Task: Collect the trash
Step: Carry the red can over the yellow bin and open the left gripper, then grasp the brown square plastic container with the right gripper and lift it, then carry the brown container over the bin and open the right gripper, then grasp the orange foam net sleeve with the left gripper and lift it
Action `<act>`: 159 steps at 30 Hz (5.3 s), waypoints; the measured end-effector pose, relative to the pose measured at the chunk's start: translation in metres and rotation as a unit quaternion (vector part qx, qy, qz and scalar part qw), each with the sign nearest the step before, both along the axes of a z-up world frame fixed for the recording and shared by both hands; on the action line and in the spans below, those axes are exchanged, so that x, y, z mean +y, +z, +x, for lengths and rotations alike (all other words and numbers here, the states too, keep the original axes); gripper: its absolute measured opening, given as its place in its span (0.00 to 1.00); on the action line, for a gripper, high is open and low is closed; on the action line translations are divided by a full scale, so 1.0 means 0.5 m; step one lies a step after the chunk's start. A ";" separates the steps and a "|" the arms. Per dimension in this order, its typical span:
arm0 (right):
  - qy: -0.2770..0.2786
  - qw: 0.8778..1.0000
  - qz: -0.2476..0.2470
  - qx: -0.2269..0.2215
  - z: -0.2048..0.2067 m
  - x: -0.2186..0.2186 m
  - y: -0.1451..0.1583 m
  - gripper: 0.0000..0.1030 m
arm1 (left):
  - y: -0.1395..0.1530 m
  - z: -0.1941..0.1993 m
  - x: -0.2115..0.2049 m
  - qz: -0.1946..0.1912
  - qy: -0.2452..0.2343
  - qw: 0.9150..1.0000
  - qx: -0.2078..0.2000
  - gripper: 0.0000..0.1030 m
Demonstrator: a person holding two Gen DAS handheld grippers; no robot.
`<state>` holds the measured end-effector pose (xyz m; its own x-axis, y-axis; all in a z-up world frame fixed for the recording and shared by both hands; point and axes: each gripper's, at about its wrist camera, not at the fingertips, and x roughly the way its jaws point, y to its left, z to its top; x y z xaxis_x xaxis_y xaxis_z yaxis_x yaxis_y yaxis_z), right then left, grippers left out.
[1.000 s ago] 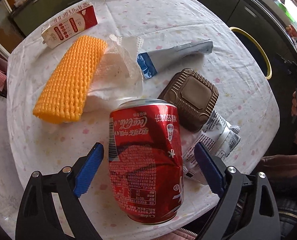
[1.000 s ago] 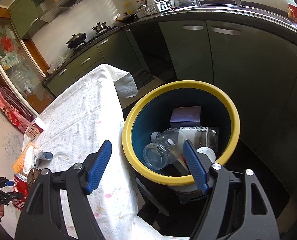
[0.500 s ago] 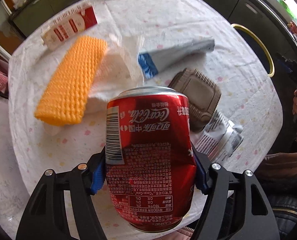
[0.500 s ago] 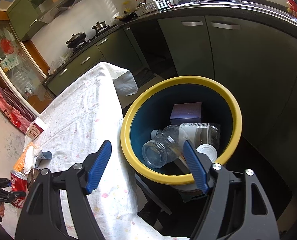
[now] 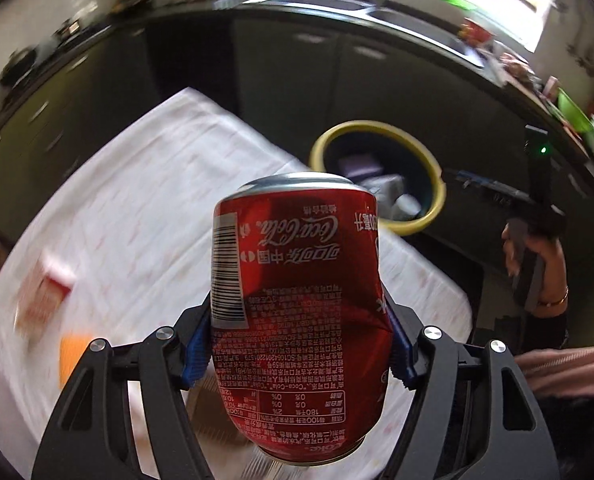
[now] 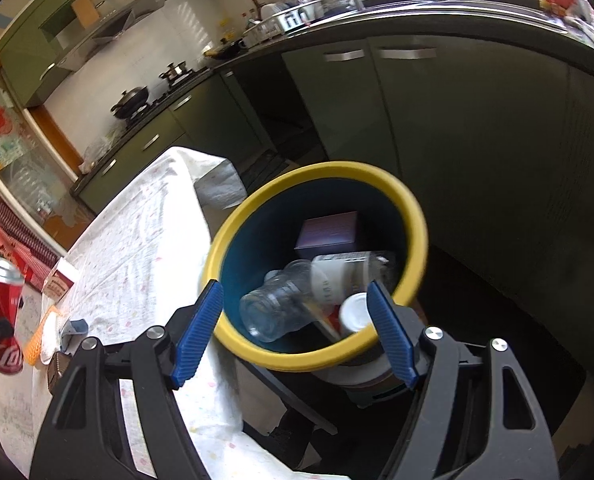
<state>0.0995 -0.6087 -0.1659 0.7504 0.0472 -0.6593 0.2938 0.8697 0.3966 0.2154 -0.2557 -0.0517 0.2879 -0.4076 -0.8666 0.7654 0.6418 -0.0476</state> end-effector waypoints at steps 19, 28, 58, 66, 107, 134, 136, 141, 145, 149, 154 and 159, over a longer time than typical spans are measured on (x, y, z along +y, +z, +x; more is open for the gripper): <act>-0.070 0.997 0.016 -0.004 -0.092 -0.106 -0.013 0.68 | -0.154 0.191 -0.484 0.005 -0.075 0.995 0.062 0.78; -0.004 1.000 0.024 -0.009 -0.024 -0.082 -0.001 0.70 | 0.019 0.106 -0.275 -0.086 -0.026 0.995 -0.044 0.94; 0.391 0.906 -0.160 0.019 0.090 0.715 0.051 0.70 | -0.042 -0.195 0.618 -0.168 0.338 0.916 -0.138 0.95; 0.395 0.896 -0.190 0.067 0.115 0.752 0.002 0.66 | -0.068 -0.179 0.629 -0.194 0.324 0.919 -0.115 0.95; 0.020 0.978 -0.176 0.113 0.168 0.100 0.006 0.66 | -0.067 -0.097 0.480 -0.170 0.290 0.939 -0.068 0.95; 0.057 0.989 -0.117 0.062 0.100 0.199 0.032 0.70 | -0.161 0.108 0.495 -0.041 0.243 0.968 -0.037 0.95; 0.060 0.990 -0.115 0.063 0.102 0.204 0.031 0.70 | -0.174 0.116 0.486 -0.021 0.240 0.970 -0.033 0.95; 0.064 0.990 -0.114 0.061 0.103 0.217 0.032 0.70 | -0.201 0.129 0.475 0.008 0.233 0.972 -0.024 0.74; 0.065 0.990 -0.113 0.059 0.100 0.218 0.032 0.70 | -0.204 0.133 0.478 -0.001 0.236 0.972 -0.014 0.50; 0.064 0.990 -0.111 0.057 0.097 0.217 0.032 0.70 | -0.186 0.126 0.486 -0.009 0.242 0.970 -0.030 0.27; 0.065 0.990 -0.109 0.056 0.094 0.215 0.033 0.70 | -0.136 0.107 0.500 -0.030 0.252 0.966 -0.057 0.17; 0.066 0.991 -0.108 0.050 0.087 0.215 0.038 0.70 | -0.069 0.079 0.492 -0.049 0.248 0.964 -0.086 0.17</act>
<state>0.1430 -0.5014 -0.1470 0.6778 -0.0093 -0.7352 0.2006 0.9643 0.1728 0.2549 -0.0096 -0.0864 0.6046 -0.2602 -0.7528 0.3667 0.9299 -0.0269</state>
